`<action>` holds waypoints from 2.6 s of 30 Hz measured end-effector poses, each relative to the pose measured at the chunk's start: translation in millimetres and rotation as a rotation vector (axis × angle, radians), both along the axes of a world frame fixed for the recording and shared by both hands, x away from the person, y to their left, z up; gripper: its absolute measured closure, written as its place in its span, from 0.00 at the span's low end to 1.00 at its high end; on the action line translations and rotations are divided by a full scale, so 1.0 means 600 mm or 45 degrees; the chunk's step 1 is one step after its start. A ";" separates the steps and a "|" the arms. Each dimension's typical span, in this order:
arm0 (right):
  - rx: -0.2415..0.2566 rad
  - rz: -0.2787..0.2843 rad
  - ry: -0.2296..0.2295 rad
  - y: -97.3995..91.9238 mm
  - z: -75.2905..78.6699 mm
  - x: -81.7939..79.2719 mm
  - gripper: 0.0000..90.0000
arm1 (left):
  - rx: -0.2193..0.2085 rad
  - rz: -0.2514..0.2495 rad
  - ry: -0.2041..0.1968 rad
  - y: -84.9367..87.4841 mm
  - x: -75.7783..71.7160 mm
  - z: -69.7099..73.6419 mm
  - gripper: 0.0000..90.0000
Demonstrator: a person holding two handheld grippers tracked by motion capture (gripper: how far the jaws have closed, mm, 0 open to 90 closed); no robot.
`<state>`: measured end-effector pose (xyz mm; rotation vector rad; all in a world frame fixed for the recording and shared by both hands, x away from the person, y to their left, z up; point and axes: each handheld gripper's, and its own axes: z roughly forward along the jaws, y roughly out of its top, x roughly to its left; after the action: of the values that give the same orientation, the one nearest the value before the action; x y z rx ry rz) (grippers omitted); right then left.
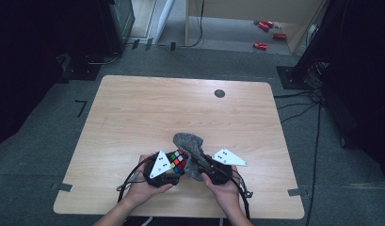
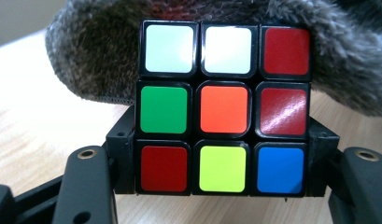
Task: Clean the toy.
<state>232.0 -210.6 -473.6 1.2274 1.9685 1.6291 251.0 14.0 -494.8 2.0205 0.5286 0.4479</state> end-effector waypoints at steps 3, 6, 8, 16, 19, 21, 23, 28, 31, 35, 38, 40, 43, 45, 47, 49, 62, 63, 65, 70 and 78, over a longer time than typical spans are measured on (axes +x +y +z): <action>-0.013 0.000 0.031 -0.003 -0.006 0.010 0.84 | -0.035 0.022 0.041 -0.005 0.008 -0.004 0.39; -0.017 0.019 0.035 -0.006 0.004 0.028 0.84 | -0.049 0.029 0.052 -0.005 0.024 0.002 0.39; -0.042 0.056 0.041 -0.006 0.012 0.043 0.84 | -0.055 0.016 0.046 0.001 0.034 0.004 0.39; 0.014 0.049 0.048 0.004 -0.012 0.039 0.85 | -0.026 0.021 0.025 0.010 0.031 -0.016 0.39; -0.047 0.054 0.056 0.005 -0.012 0.029 0.85 | -0.009 0.004 0.031 0.010 0.026 -0.021 0.39; -0.056 0.067 0.033 0.007 -0.011 0.019 0.85 | -0.019 -0.007 0.018 0.012 0.023 -0.022 0.39; -0.066 0.081 0.009 0.008 -0.009 0.015 0.85 | -0.042 -0.012 0.016 0.016 0.021 -0.024 0.39; -0.078 0.063 0.047 0.007 -0.017 0.029 0.85 | -0.018 0.022 0.028 0.016 0.023 -0.027 0.39; -0.107 0.009 0.099 0.008 -0.030 0.037 0.85 | -0.021 0.007 0.043 0.019 0.023 -0.026 0.39; -0.050 0.047 0.093 0.008 -0.011 0.025 0.85 | -0.071 -0.036 0.037 0.022 0.022 -0.025 0.39; -0.059 0.108 0.012 0.020 0.012 0.006 0.85 | -0.078 -0.074 0.005 0.021 0.018 -0.025 0.39; -0.099 0.095 -0.009 0.023 0.013 0.004 0.84 | -0.066 -0.082 -0.004 0.019 0.016 -0.026 0.39; -0.033 0.049 0.104 0.004 -0.009 0.019 0.85 | -0.049 -0.081 -0.011 0.017 0.013 -0.027 0.39; -0.005 0.034 0.155 -0.005 -0.018 0.023 0.85 | -0.051 -0.072 -0.005 0.017 0.013 -0.027 0.39; -0.009 0.034 0.154 -0.004 -0.017 0.020 0.85 | -0.051 -0.072 0.005 0.016 0.012 -0.029 0.39; -0.017 0.049 0.147 0.004 -0.010 0.017 0.85 | -0.032 -0.082 0.037 0.014 0.014 -0.030 0.39; -0.085 0.067 0.036 0.020 -0.012 0.021 0.83 | -0.017 -0.012 0.011 0.012 0.016 -0.030 0.38; -0.102 0.073 -0.004 0.021 -0.012 0.021 0.83 | -0.026 -0.013 0.017 0.013 0.017 -0.029 0.39; -0.090 0.070 0.011 0.020 -0.013 0.024 0.83 | -0.027 -0.013 0.015 0.014 0.017 -0.029 0.39; -0.120 0.024 0.060 0.012 -0.015 0.024 0.84 | -0.060 -0.042 0.013 0.017 0.016 -0.028 0.39; -0.089 0.094 -0.015 0.033 0.015 0.005 0.84 | -0.034 -0.058 -0.017 0.013 0.012 -0.029 0.39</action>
<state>234.9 -190.9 -464.4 1.1294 2.0682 1.5840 258.3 21.5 -512.0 1.9989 0.4767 0.4247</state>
